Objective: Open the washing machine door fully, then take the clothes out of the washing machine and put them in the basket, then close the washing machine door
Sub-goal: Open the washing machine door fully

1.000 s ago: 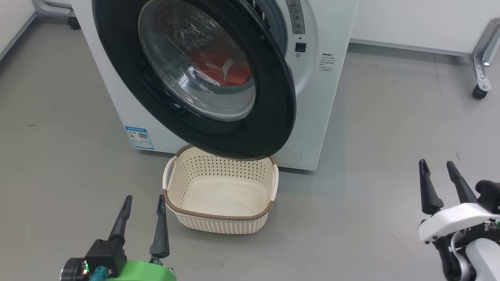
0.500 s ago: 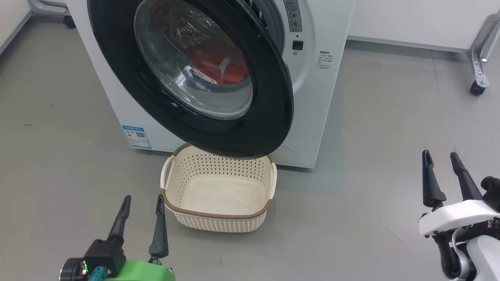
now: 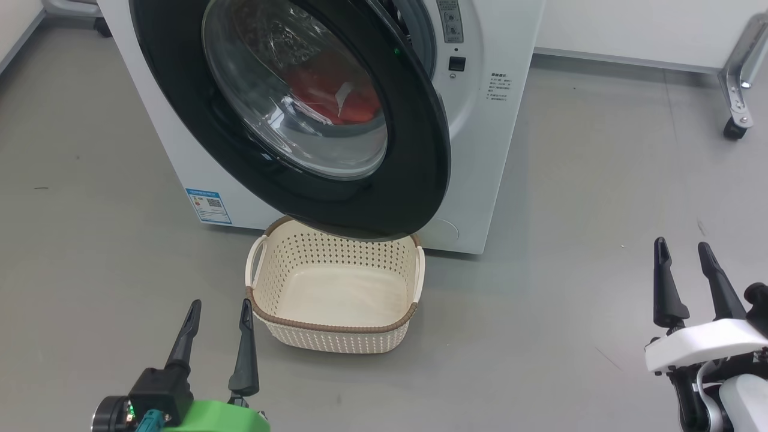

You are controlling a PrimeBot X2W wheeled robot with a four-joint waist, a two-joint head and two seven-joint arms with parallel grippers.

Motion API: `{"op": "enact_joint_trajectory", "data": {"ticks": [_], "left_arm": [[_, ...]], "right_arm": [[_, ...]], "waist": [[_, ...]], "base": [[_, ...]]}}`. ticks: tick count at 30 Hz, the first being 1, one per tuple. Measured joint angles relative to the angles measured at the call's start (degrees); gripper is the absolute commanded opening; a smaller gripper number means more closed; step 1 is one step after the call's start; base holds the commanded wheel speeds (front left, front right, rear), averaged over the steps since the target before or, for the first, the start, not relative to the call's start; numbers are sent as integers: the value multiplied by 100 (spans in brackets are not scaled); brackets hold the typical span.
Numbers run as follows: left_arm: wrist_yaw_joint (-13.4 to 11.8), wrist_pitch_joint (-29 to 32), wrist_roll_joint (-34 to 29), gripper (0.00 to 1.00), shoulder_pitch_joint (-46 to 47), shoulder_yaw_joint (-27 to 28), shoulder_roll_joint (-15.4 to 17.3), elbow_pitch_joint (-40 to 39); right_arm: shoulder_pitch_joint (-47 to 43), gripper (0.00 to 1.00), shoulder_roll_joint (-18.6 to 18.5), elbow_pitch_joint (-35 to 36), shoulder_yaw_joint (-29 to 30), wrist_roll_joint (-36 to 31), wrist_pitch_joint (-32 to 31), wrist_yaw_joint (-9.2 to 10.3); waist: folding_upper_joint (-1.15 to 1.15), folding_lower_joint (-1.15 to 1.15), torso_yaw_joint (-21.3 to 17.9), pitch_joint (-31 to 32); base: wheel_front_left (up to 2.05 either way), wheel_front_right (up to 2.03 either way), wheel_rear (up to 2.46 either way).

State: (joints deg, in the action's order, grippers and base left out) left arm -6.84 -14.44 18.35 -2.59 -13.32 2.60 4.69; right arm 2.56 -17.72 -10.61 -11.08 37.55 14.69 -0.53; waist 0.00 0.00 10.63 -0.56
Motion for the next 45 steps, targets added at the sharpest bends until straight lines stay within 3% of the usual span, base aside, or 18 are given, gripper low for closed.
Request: {"op": "enact_joint_trajectory", "data": {"ticks": [25, 45], "left_arm": [[0, 0, 0, 100, 3, -24, 0, 3], [0, 0, 2, 100, 3, -58, 0, 11]], "right_arm": [[-213, 100, 197, 76, 242, -293, 1, -285], [-219, 100, 278, 80, 352, -493, 1, -394]], "waist": [[0, 0, 31, -27], [0, 0, 61, -11]], "base": [[0, 0, 0], [0, 0, 0]]}}
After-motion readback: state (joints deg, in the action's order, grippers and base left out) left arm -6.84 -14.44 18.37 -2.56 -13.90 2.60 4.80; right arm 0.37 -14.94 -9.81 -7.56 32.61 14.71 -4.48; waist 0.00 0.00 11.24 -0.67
